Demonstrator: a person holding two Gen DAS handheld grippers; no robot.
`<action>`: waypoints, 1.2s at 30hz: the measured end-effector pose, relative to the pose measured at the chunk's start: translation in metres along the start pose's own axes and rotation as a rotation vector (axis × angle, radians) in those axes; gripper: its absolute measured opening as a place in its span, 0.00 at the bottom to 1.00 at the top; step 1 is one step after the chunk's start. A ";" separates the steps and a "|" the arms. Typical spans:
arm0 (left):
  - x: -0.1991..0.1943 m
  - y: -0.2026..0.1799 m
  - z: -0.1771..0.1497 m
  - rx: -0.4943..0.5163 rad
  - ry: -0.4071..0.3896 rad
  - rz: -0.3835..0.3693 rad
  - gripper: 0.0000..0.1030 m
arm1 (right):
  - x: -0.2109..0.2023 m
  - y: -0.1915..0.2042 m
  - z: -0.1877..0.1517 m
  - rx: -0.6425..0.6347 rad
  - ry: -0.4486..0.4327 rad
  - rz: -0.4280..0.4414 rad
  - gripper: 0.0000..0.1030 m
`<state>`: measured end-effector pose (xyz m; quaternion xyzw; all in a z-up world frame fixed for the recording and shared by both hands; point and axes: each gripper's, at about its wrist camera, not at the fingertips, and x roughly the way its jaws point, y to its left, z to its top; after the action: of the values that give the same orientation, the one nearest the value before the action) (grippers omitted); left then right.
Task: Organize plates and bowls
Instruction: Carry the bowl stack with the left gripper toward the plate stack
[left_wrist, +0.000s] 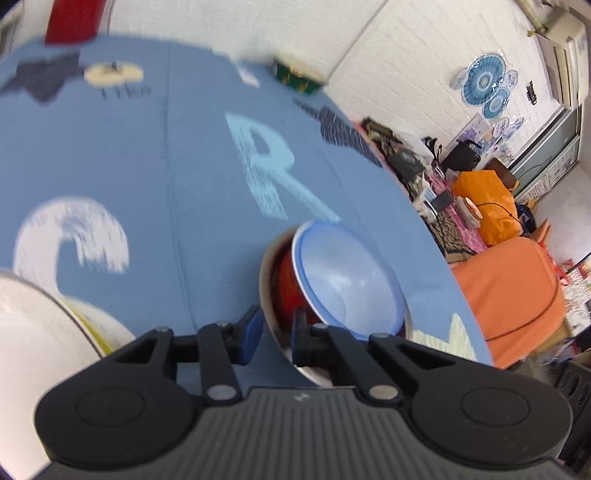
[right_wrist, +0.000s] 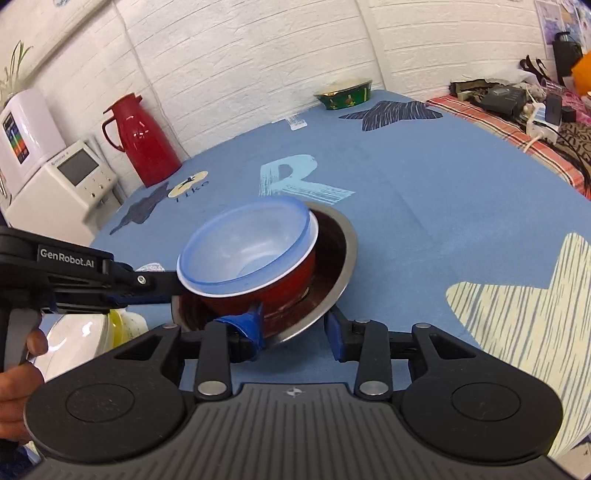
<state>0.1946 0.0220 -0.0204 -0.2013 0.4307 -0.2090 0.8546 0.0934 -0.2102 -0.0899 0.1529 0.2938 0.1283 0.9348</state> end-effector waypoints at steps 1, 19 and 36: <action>0.003 0.004 -0.001 -0.021 0.014 -0.014 0.00 | -0.001 -0.001 0.000 0.014 0.006 0.005 0.20; 0.028 0.022 0.036 -0.113 0.063 0.025 0.03 | 0.003 -0.009 0.014 -0.042 0.074 -0.023 0.28; 0.037 0.022 0.035 -0.046 0.040 0.030 0.07 | 0.006 -0.006 0.015 -0.213 0.026 0.034 0.32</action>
<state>0.2477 0.0265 -0.0367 -0.2101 0.4553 -0.1900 0.8441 0.1077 -0.2169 -0.0829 0.0558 0.2879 0.1765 0.9396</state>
